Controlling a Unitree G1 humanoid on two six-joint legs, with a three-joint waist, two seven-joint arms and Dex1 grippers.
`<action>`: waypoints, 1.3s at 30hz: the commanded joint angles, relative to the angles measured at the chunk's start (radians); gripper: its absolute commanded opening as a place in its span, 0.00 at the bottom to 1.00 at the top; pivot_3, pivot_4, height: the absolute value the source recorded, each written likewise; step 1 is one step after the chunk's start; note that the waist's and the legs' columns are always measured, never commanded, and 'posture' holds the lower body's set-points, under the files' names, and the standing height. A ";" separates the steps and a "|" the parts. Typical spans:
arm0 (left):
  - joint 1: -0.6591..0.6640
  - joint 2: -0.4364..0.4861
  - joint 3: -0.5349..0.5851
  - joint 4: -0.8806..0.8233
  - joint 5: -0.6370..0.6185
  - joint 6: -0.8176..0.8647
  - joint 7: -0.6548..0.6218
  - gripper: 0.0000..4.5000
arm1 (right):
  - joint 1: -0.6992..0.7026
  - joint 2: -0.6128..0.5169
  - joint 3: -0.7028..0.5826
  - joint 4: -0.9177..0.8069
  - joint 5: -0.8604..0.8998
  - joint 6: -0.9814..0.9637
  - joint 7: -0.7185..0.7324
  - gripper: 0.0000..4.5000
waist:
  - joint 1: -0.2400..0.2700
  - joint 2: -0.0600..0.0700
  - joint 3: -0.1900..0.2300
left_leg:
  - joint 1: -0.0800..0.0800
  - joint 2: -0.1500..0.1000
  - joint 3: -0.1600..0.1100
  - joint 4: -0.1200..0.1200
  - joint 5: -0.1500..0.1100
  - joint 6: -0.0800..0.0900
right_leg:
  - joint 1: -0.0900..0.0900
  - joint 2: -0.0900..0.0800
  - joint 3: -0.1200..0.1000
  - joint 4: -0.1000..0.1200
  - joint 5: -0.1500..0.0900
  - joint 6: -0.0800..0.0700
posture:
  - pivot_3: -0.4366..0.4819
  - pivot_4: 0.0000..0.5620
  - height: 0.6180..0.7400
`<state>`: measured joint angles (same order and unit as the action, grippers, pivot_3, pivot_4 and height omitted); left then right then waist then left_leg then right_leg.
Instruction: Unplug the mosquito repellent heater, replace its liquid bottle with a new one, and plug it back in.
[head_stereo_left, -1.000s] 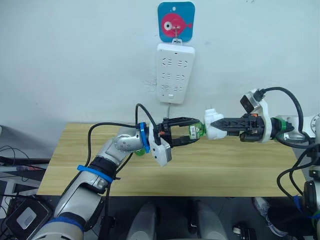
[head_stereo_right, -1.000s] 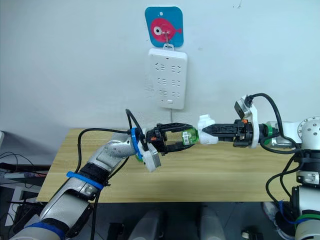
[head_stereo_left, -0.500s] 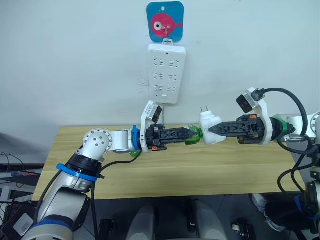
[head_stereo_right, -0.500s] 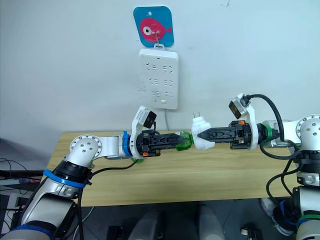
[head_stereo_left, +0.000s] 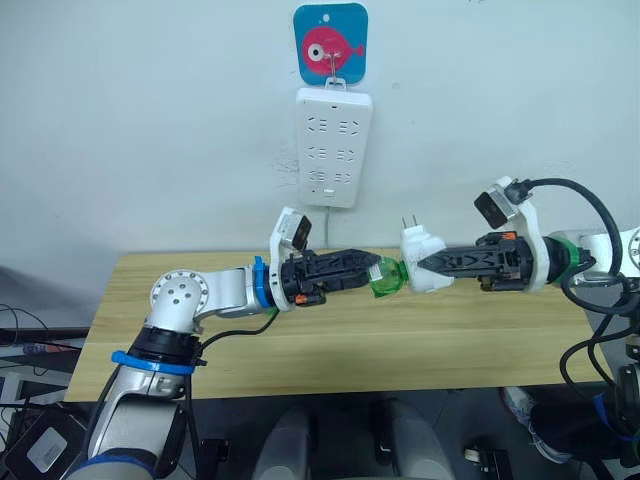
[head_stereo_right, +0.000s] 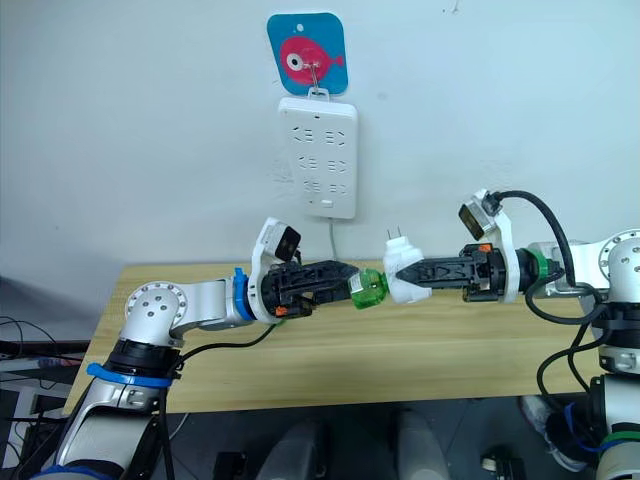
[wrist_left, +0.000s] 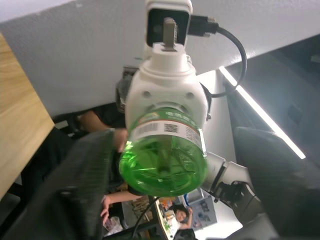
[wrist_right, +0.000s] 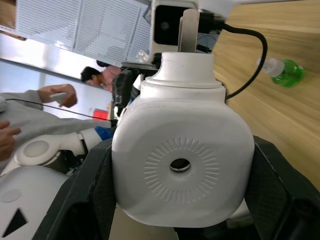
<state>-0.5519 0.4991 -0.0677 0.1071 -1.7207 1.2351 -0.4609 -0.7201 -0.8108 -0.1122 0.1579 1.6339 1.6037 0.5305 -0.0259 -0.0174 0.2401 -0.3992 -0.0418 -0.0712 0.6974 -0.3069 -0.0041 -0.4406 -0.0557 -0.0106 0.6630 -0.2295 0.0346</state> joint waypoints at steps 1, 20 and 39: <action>0.056 0.048 0.033 -0.073 0.148 -0.021 -0.067 0.99 | -0.012 -0.028 -0.036 0.019 0.040 -0.008 -0.001 0.67 | 0.000 0.000 0.000 | 0.000 0.000 0.000 0.000 0.000 0.000 | 0.000 0.000 0.000 0.000 0.000 0.000 | 0.49 0.40 1.00; 0.035 -0.055 -0.150 0.022 1.679 -2.081 -0.458 0.99 | -0.021 -0.024 -0.054 0.080 0.021 -0.010 -0.021 0.67 | 0.049 0.000 0.000 | -0.002 0.001 0.008 -0.001 -0.001 0.001 | 0.001 -0.003 0.001 -0.014 0.003 -0.001 | 0.50 0.40 1.00; -0.057 -0.093 -0.210 0.162 1.830 -2.310 -0.256 0.79 | -0.022 0.006 -0.038 0.064 0.037 0.001 -0.034 0.67 | 0.049 0.000 0.000 | -0.002 0.001 0.008 -0.001 -0.002 0.003 | 0.001 -0.003 0.000 -0.013 0.006 0.003 | 0.49 0.42 1.00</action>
<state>-0.6007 0.3992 -0.2708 0.2855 0.1302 -1.0498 -0.7333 -0.7292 -0.8019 -0.1345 0.2427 1.6339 1.6013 0.4906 0.0228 -0.0171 0.2398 -0.4015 -0.0407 -0.0637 0.6967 -0.3084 -0.0013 -0.4395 -0.0585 -0.0107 0.6496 -0.2232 0.0379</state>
